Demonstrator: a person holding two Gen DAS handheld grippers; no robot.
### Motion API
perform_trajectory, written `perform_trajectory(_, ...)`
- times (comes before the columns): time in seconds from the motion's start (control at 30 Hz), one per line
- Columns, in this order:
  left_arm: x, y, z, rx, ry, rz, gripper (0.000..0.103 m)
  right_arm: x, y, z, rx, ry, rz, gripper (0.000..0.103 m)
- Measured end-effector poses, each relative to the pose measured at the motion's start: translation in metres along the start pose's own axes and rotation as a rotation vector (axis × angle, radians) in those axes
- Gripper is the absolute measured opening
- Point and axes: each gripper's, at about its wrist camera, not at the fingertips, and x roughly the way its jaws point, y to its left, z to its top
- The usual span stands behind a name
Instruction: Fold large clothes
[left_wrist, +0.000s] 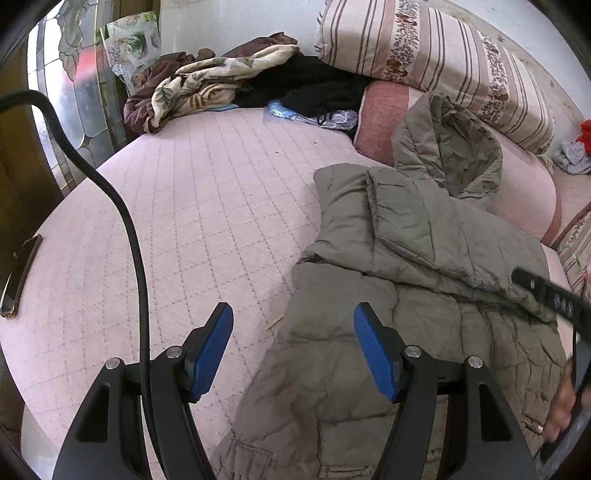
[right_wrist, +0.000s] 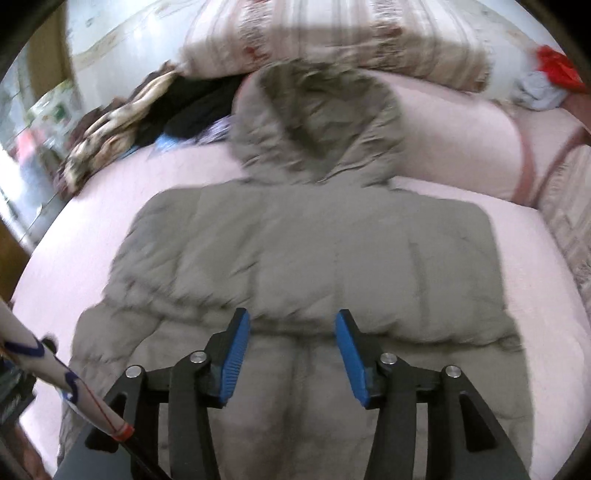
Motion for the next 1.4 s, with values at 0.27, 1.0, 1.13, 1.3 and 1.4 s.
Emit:
perform_trajectory(0.27,0.000,-0.008,0.000,0.021,-0.004,0.002,0.067,0.069,-0.007,0.013,0.066,0.154,-0.048,0.055)
perform_trajectory(1.0,-0.020,-0.018,-0.026,0.054,-0.015,-0.011,0.067,-0.036,-0.062,-0.112,0.027,0.227,-0.037,0.067)
perform_trajectory(1.13,-0.016,-0.020,-0.028,0.055,-0.005,-0.005,0.067,-0.049,-0.071,-0.086,0.070,0.194,-0.012,0.069)
perform_trajectory(1.3,-0.009,-0.022,-0.021,0.051,0.011,-0.001,0.067,-0.048,-0.051,-0.027,0.049,0.121,0.005,0.077)
perform_trajectory(1.4,-0.001,-0.026,-0.015,0.073,0.009,0.022,0.067,-0.032,-0.032,0.015,0.027,0.086,0.002,0.078)
